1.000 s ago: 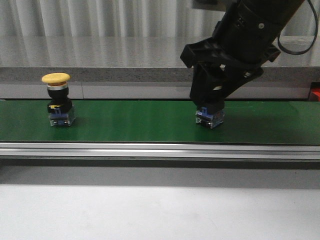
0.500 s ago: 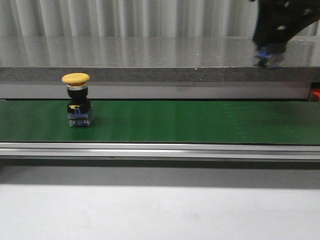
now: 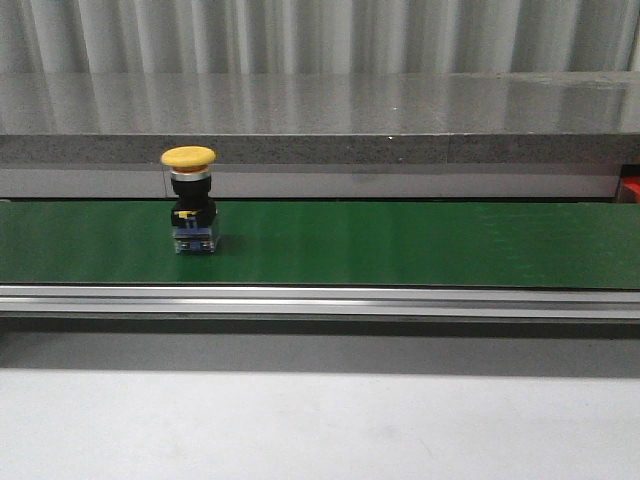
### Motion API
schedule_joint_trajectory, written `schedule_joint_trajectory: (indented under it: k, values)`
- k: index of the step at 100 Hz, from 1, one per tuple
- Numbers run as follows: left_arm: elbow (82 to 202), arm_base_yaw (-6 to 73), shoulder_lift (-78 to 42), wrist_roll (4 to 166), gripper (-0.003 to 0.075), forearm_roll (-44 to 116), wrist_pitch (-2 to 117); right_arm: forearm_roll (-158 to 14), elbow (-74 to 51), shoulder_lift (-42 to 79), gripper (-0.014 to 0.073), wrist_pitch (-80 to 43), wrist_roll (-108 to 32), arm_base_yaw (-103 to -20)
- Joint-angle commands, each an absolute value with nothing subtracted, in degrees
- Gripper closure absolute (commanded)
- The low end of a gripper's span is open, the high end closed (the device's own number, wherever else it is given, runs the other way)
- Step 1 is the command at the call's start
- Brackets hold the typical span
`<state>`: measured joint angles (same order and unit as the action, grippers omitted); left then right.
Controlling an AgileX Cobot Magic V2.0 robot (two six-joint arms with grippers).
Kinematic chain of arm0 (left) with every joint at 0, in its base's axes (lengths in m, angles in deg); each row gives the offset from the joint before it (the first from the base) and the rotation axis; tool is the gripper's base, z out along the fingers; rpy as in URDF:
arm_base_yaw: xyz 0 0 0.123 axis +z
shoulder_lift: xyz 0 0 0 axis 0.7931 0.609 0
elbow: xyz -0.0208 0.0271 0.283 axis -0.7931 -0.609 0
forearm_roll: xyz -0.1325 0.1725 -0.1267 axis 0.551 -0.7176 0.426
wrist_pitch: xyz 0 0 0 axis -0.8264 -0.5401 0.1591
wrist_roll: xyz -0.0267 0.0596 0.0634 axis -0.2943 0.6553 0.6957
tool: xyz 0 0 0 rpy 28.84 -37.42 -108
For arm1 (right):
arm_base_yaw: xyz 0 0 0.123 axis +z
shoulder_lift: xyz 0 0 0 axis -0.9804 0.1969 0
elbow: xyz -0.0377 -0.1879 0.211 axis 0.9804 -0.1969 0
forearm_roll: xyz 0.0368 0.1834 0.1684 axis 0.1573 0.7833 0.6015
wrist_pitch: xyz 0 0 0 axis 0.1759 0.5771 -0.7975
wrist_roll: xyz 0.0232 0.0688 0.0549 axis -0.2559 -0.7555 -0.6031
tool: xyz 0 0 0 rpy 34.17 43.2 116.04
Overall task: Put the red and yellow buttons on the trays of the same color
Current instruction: 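Carry the red button into the red tray and open the right gripper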
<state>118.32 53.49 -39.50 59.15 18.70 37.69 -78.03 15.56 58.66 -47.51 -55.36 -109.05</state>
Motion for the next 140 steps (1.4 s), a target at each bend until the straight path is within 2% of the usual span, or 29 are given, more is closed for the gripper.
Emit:
schedule_joint_trajectory:
  k: [1,23,49,89,98,110,120,140]
  values:
    - [119.78,53.05,-39.40,59.28,0.0741,19.47,41.74,-76.85,17.43,57.88,0.0421,-41.57,-55.54,-111.17]
    - [119.78,53.05,-39.40,59.28,0.0741,19.47,41.74,-76.85,17.43,65.63,0.0421,-33.63,-55.47,-113.54]
    - [119.78,53.05,-39.40,59.28,0.0741,19.47,41.74,-76.85,17.43,73.81,0.0421,-31.96,-55.36,-113.88]
    - [119.78,53.05,-39.40,59.28,0.0741,19.47,41.74,-76.85,17.43,76.56,0.0412,-29.44,-55.36,-113.88]
    - [119.78,53.05,-39.40,59.28,0.0741,19.47,41.74,-76.85,17.43,76.50,0.0321,-29.44,-55.36,-113.88]
    - [119.78,53.05,-39.40,59.28,0.0741,19.47,41.74,-76.85,19.08,76.45,0.0067,-31.02,-55.36,-113.88]
    - [119.78,53.05,-39.40,59.28,0.0741,19.47,41.74,-76.85,22.64,76.38,-0.0077,-34.47,-55.36,-113.88]
    - [119.78,53.05,-39.40,59.28,0.0741,19.47,41.74,-76.85,32.05,74.86,-0.0050,-44.92,-55.36,-113.88]
